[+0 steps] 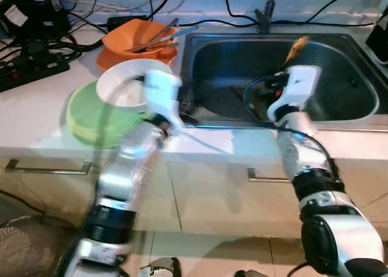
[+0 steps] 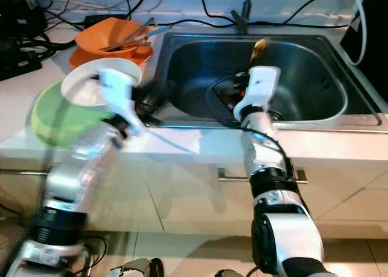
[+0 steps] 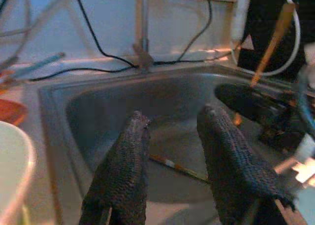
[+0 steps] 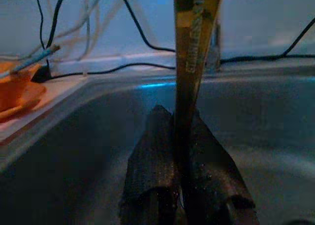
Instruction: Kitchen organization
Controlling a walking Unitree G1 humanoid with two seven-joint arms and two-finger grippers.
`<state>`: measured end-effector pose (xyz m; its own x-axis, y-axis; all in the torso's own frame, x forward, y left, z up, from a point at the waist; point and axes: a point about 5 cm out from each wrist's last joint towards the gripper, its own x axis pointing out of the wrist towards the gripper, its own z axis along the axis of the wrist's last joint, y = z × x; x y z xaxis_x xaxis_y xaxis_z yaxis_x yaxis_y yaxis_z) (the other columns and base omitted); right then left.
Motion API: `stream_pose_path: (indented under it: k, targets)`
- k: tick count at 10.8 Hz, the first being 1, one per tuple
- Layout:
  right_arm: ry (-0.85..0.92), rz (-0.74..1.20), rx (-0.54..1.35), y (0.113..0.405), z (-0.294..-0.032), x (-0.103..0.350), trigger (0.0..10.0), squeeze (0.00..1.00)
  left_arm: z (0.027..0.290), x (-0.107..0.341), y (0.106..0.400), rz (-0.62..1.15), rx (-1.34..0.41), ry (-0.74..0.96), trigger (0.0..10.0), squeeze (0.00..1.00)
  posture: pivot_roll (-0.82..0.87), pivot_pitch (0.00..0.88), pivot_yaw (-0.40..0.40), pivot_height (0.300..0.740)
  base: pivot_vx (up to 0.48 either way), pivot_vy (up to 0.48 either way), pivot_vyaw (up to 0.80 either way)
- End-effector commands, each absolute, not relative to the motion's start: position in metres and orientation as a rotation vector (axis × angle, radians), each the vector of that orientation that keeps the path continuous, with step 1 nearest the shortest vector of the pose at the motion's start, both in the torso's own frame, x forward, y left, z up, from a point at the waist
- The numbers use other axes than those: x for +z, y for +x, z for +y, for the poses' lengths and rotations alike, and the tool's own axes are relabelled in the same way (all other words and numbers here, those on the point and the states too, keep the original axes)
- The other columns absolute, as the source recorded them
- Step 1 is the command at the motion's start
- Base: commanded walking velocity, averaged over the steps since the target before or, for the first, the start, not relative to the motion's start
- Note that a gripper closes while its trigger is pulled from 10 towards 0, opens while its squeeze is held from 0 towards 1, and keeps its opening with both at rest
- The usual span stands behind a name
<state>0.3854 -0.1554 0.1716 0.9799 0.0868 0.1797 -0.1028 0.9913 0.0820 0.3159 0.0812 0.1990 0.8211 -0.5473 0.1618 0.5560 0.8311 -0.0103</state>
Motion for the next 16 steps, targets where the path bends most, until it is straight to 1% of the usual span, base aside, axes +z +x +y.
stream_pose_path:
  k: [1, 3, 6, 8, 10, 11, 12, 13, 16]
  targets:
    - [0.084, -0.214, 0.094, 0.392, -0.155, 0.185, 10.0, 0.0, 0.084, 0.193, 0.315, -0.14, -0.561, -0.046, 10.0, 0.0, 0.13, 0.075, 0.049, 0.74, 0.0, 0.0, 0.0]
    - [0.073, -0.203, 0.089, 0.397, -0.154, 0.186, 10.0, 0.0, 0.08, 0.19, 0.313, -0.129, -0.578, -0.038, 10.0, 0.0, 0.13, 0.076, 0.047, 0.74, 0.0, 0.0, 0.0]
    - [0.053, -0.127, 0.095, 0.402, -0.149, 0.181, 10.0, 0.0, 0.065, 0.17, 0.306, -0.033, -0.655, 0.018, 10.0, 0.0, 0.14, 0.086, 0.04, 0.74, 0.0, 0.0, 0.0]
    - [0.017, -0.068, 0.113, 0.404, -0.141, 0.176, 10.0, 0.0, 0.054, 0.157, 0.297, 0.035, -0.69, 0.043, 10.0, 0.0, 0.17, 0.102, 0.033, 0.74, 0.0, 0.0, 0.0]
    - [0.006, -0.015, 0.107, 0.404, -0.139, 0.17, 10.0, 0.0, 0.048, 0.152, 0.288, 0.057, -0.697, 0.049, 10.0, 0.0, 0.2, 0.116, 0.025, 0.74, 0.0, 0.0, 0.0]
    - [0.004, 0.0, 0.114, 0.404, -0.137, 0.168, 10.0, 0.17, 0.049, 0.151, 0.288, 0.066, -0.685, 0.051, 10.0, 0.0, 0.21, 0.125, 0.023, 0.74, 0.0, 0.0, 0.0]
    - [0.006, 0.017, 0.118, 0.403, -0.136, 0.164, 10.0, 0.75, 0.052, 0.15, 0.287, 0.073, -0.667, 0.053, 10.0, 0.0, 0.22, 0.13, 0.023, 0.74, 0.0, 0.0, 0.0]
    - [0.006, 0.022, 0.12, 0.403, -0.135, 0.163, 10.0, 1.0, 0.054, 0.15, 0.287, 0.074, -0.655, 0.055, 10.0, 0.0, 0.22, 0.136, 0.022, 0.74, 0.0, 0.0, 0.0]
    - [0.007, 0.032, 0.1, 0.403, -0.14, 0.162, 10.0, 1.0, 0.053, 0.15, 0.287, 0.079, -0.65, 0.057, 10.0, 0.0, 0.21, 0.142, 0.021, 0.74, 0.0, 0.0, 0.0]
